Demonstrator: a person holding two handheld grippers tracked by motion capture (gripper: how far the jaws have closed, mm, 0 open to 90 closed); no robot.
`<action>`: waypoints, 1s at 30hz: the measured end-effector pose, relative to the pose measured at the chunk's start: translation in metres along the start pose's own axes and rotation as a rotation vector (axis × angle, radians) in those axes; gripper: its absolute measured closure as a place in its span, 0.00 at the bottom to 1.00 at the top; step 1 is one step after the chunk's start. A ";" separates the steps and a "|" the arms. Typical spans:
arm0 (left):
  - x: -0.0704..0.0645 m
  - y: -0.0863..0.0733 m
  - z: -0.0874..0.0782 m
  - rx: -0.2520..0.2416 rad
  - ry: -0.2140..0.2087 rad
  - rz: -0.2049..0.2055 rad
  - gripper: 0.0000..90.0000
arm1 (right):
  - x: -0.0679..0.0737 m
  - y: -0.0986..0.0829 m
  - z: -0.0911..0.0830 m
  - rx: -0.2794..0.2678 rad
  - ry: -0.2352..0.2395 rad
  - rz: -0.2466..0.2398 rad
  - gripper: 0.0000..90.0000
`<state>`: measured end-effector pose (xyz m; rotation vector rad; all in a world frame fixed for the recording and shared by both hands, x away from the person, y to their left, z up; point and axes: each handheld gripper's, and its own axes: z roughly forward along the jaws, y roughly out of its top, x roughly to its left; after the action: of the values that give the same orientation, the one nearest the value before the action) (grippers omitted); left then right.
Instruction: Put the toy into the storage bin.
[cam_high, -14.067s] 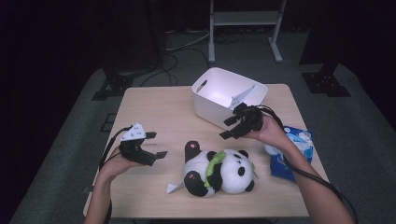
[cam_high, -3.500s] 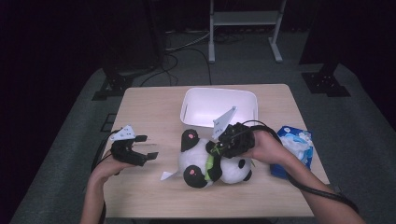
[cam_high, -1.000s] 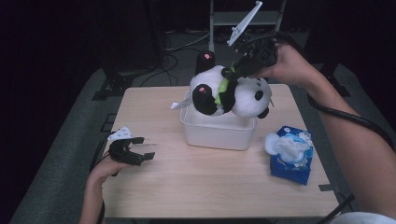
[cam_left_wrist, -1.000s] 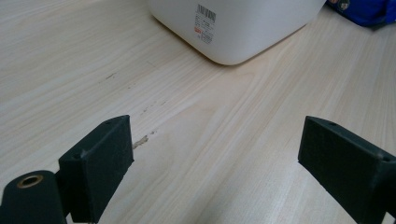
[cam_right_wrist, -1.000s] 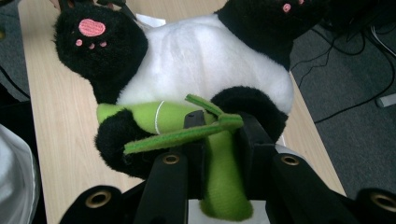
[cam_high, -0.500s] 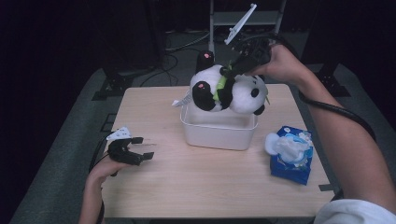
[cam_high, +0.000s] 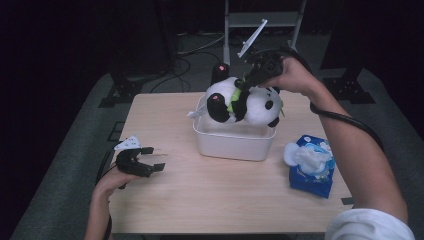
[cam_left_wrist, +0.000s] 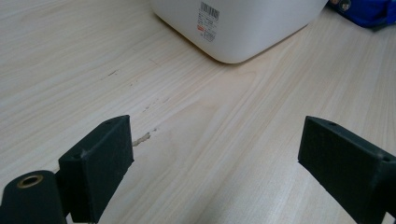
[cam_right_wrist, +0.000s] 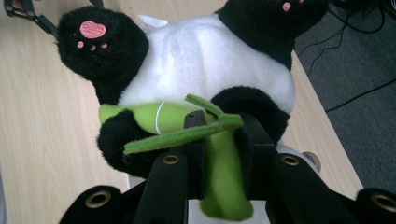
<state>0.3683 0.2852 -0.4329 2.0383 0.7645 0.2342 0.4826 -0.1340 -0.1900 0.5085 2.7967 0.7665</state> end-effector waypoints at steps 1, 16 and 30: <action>0.000 0.000 0.000 0.002 0.000 -0.002 0.10 | -0.001 -0.001 0.003 0.000 0.005 -0.001 0.82; -0.001 0.000 -0.002 -0.005 0.005 0.003 0.10 | -0.007 -0.015 0.046 0.026 0.048 0.021 0.82; -0.001 0.000 -0.001 -0.005 0.003 0.002 0.10 | -0.004 -0.022 0.078 0.044 0.087 0.025 0.82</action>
<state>0.3665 0.2857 -0.4324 2.0348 0.7630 0.2406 0.5019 -0.1175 -0.2670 0.5306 2.8984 0.7510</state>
